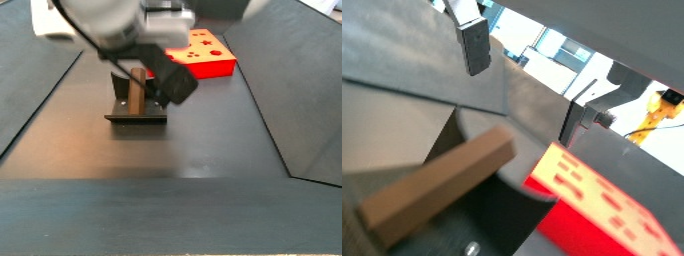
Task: Pick up the hexagon object. Move up. Place the hexagon object on the fixture. Regrasp the hexagon object. Move to above the board. Insert the hexagon object.
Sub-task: Regrasp the hexagon object.
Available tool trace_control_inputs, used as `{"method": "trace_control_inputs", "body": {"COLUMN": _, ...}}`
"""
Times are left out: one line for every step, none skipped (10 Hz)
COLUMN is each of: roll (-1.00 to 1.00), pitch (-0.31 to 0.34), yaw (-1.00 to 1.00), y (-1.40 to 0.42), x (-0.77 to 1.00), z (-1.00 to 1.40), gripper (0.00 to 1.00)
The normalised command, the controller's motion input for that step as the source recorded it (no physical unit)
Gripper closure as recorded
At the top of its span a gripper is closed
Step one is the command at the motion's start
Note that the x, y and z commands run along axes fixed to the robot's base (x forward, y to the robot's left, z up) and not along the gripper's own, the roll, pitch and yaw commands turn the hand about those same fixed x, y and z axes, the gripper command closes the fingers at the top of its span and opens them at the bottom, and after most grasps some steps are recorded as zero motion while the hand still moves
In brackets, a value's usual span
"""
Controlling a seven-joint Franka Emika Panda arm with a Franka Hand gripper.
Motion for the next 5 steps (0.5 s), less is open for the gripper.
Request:
{"method": "trace_control_inputs", "body": {"roll": 0.02, "pitch": 0.048, "yaw": 0.00, "y": 0.01, "x": -0.04, "z": 0.51, "gripper": 0.00}}
{"method": "trace_control_inputs", "body": {"roll": 0.02, "pitch": 0.045, "yaw": -0.01, "y": 0.01, "x": -0.04, "z": 0.25, "gripper": 0.00}}
{"method": "trace_control_inputs", "body": {"roll": 1.00, "pitch": 0.054, "yaw": 0.02, "y": -0.79, "x": -0.13, "z": 0.86, "gripper": 0.00}}
{"method": "trace_control_inputs", "body": {"roll": 1.00, "pitch": 0.052, "yaw": 0.02, "y": -0.74, "x": -0.12, "z": 0.79, "gripper": 0.00}}
{"method": "trace_control_inputs", "body": {"roll": 1.00, "pitch": 0.045, "yaw": 0.02, "y": -0.66, "x": -0.12, "z": 0.71, "gripper": 0.00}}
